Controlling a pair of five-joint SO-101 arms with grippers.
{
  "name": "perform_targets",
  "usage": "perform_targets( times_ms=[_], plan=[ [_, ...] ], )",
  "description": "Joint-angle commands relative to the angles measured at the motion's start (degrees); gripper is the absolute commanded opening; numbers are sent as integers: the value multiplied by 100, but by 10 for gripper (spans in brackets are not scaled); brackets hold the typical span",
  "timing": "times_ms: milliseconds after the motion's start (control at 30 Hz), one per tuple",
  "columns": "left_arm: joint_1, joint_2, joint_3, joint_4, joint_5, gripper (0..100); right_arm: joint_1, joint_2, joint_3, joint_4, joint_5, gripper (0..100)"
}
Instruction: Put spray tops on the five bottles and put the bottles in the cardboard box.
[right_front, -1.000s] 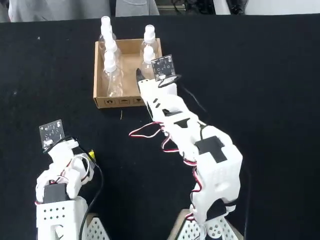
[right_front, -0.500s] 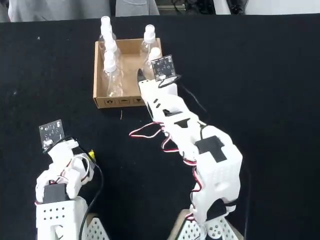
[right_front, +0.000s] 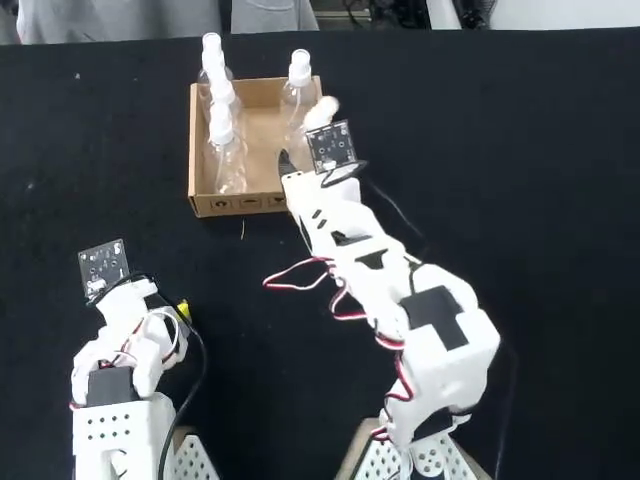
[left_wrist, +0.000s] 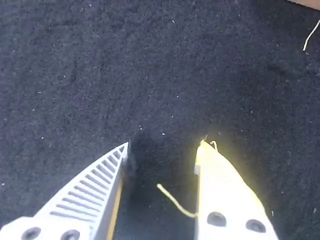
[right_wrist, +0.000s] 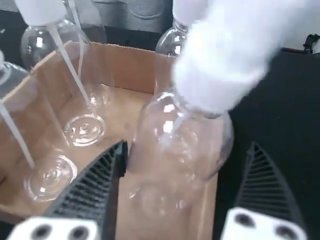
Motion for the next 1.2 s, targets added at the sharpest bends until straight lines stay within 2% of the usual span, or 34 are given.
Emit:
perform_targets(
  times_ms=[0,367,567,1000,1167],
  plan=[
    [-40,-70,154,26,-18,199,-26,-690,154,-44,70,303],
    [-40,-70,154,26,-18,199,-35,-1543,936,-9,70,301],
    [-40,-70,154,26,-18,199,-35,-1956,971,730,70,301],
    [-40,-70,154,26,-18,199,-62,-2123,866,1187,35,301],
    [-40,-70,154,26,-18,199,-229,-2123,330,2259,26,301]
  ],
)
